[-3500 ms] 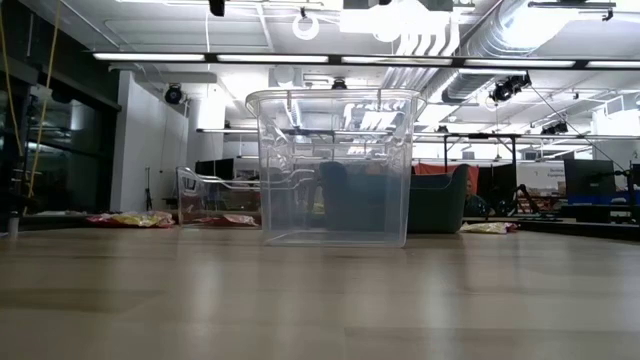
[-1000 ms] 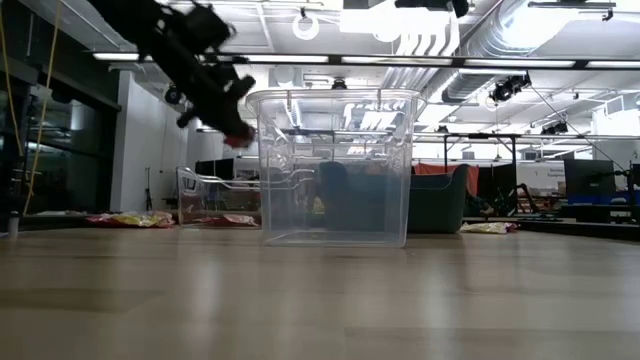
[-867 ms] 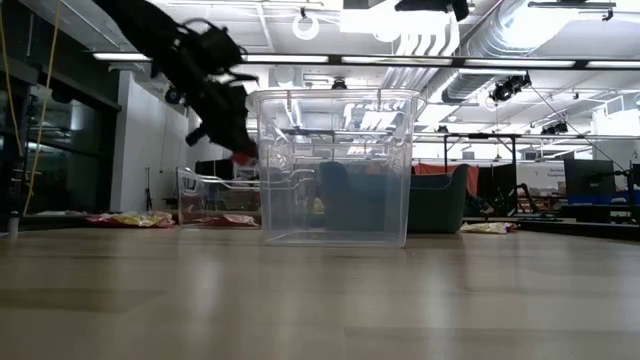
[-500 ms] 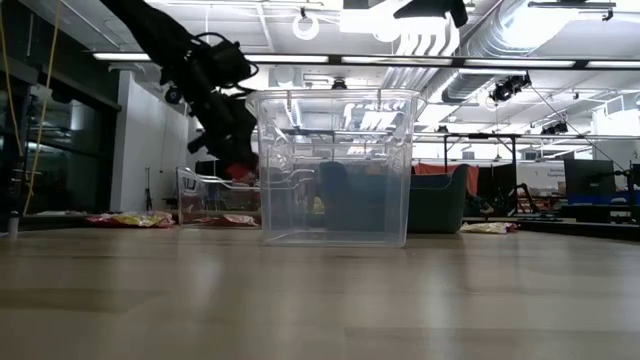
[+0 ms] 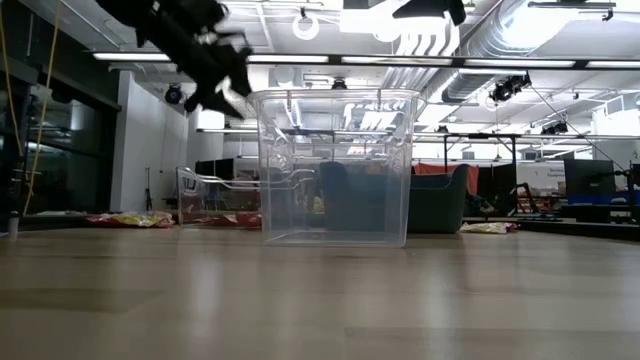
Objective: Sort candy
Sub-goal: Put the red candy into the transparent bin
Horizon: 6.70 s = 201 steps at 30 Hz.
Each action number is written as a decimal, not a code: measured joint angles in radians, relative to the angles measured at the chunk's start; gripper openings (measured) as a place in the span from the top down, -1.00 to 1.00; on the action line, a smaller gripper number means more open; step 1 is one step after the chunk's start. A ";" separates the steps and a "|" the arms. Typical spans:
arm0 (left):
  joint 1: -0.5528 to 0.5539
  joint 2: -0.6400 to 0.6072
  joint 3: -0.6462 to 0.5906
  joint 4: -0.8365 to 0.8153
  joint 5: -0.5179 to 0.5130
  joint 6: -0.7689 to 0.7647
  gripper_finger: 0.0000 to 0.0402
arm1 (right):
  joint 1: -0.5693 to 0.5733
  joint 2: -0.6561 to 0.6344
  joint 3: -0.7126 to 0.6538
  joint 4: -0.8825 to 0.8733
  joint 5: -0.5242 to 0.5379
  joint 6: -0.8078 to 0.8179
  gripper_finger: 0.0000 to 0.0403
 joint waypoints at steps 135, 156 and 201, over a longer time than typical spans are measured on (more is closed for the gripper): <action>-0.654 -0.214 -0.247 0.700 -0.320 0.344 -0.15 | 0.321 0.176 0.092 -0.843 -0.460 0.280 1.00; -0.657 -0.266 -0.247 0.710 -0.318 0.345 -0.15 | -0.114 0.248 0.101 0.384 -0.571 0.014 1.00; -0.656 -0.086 -0.033 0.485 -0.468 0.596 0.93 | -0.066 0.318 0.101 0.505 -0.342 0.118 0.83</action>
